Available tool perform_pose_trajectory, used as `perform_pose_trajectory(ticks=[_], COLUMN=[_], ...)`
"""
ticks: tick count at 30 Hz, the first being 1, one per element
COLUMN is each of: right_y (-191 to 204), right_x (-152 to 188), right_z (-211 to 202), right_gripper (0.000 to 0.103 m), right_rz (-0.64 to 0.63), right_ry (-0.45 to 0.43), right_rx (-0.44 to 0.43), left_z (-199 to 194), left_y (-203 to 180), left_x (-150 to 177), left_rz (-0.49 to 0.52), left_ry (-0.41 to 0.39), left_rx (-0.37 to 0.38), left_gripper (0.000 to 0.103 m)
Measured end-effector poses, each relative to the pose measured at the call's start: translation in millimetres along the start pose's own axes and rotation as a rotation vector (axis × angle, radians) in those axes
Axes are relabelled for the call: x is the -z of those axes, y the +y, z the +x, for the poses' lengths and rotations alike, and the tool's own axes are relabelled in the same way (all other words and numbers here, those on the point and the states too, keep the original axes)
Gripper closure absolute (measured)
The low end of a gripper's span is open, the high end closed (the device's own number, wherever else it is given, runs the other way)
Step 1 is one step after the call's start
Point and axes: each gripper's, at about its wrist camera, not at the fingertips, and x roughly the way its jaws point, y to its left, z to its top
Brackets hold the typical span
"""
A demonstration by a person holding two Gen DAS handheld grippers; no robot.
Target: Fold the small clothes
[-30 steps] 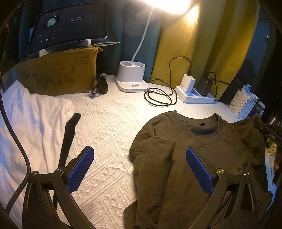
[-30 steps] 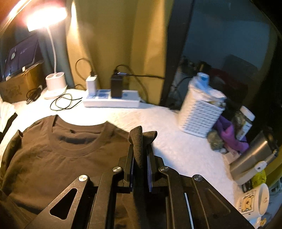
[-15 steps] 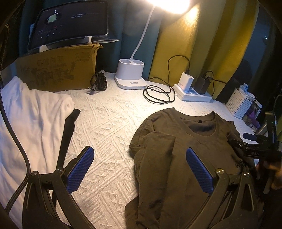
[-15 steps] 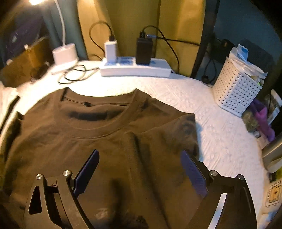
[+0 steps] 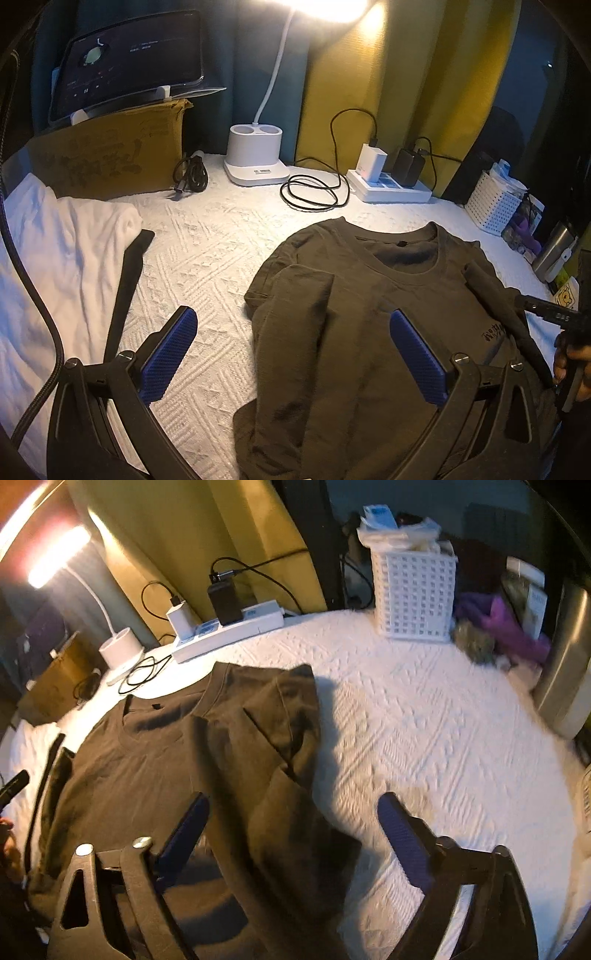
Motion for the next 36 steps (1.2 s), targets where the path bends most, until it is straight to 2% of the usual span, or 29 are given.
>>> perform_pose_trajectory(ticks=[4,5,10,16,19,23,26,28,29,31,32,33,35,36], right_y=[3,6,27,65,87,108,118,121,121,124,126,126,129,129], right_x=[4,4,4,19,32,53,66,70,71,72,72,72,70,69], right_z=[5,3,-26,-44,-34,-8,6,8,7,1,-4,-10,-19,-24], right_gripper=[0.079,0.092,0.095,0.096,0.095,0.095,0.095,0.093,0.087,0.058,0.026,0.016,0.016,0.016], right_rz=[-0.020,-0.037,-0.130,-0.211,-0.245,-0.246,-0.248,-0.257,-0.254,-0.253,-0.256,-0.261,-0.276,-0.278], right_ry=[0.015,0.008,-0.064,-0.071,-0.044,0.033,0.086,0.095,0.095,0.104,0.087,0.068,0.052,0.036], right_rx=[-0.033,-0.028,0.024,-0.008,-0.029,-0.044,-0.026,-0.007,-0.017,-0.044,-0.048,-0.056,-0.071,-0.074], left_z=[-4,-5,-14,-25,-28,-29,-26,-22,-20,-17,-15,-13,-4,3], left_y=[-7,-8,-13,-13,-9,3,14,20,21,21,19,16,9,5], left_x=[0,0,0,5,10,17,20,20,19,17,16,15,11,9], left_rz=[0.012,0.016,0.025,0.028,0.025,0.012,0.004,0.003,0.007,0.023,0.035,0.049,0.084,0.100], left_ry=[-0.004,-0.005,-0.020,-0.036,-0.037,-0.026,-0.016,-0.012,-0.010,-0.011,-0.011,-0.009,0.002,0.018], left_rx=[-0.002,-0.002,-0.005,0.002,0.002,-0.005,-0.020,-0.023,-0.022,-0.010,-0.002,0.009,0.047,0.055], left_gripper=[0.000,0.000,0.000,0.000,0.000,0.000,0.000,0.001,0.001,0.001,0.001,0.001,0.004,0.010])
